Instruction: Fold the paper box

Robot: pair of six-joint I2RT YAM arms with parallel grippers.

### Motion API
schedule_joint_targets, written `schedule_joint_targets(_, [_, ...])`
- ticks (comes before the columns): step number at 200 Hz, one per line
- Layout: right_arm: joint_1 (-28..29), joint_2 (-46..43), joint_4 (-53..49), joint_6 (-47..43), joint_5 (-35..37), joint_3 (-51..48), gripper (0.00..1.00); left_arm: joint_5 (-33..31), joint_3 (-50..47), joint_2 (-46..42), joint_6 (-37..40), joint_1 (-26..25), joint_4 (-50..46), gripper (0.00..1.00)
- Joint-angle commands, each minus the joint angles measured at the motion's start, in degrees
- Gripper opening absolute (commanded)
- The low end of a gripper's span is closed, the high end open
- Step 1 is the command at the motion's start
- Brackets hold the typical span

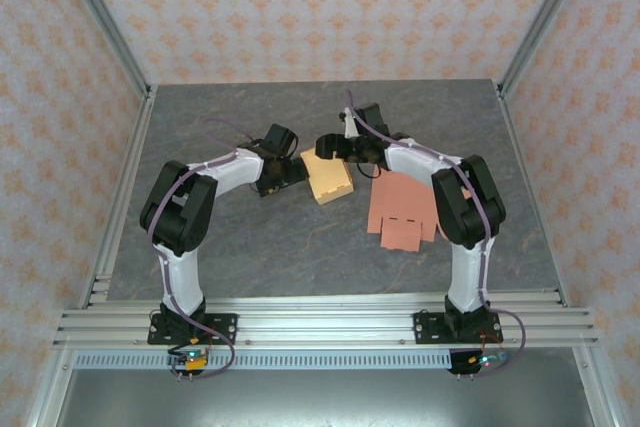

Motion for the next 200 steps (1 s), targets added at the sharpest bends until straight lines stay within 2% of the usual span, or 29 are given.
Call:
schedule_joint_targets(1, [-0.1,-0.8,-1.5,-1.3,-1.5,-0.8,0.82,1.4,-1.0,5.2,1.9,-0.3,4.1,0.91])
schedule_joint_targets(42, [-0.6,4.3,1.0,1.6,5.8,2.0,0.83,1.8,-0.3,5.5,1.5,-0.3,4.5,0.91])
schedule_joint_targets(82, [-1.2,6.5,1.4,2.4,7.7,3.7,0.84,1.8,1.3,4.6,2.5,-0.2,3.1,0.91])
schedule_joint_targets(122, [-2.3,6.9,5.2,4.1,5.2,4.1,0.84,-0.2,2.4,4.6,3.3,0.8,0.9,0.91])
schedule_joint_targets(158, [-2.2,9.5,3.1,5.2,1.2,7.8,0.83,-2.4,3.5,6.6,2.3,1.9,1.3,0.91])
schedule_joint_targets(200, [-0.7,11.5,3.3,9.1,-2.2,8.8,0.8,-0.7,6.0,9.3,0.6,1.9,2.1,0.9])
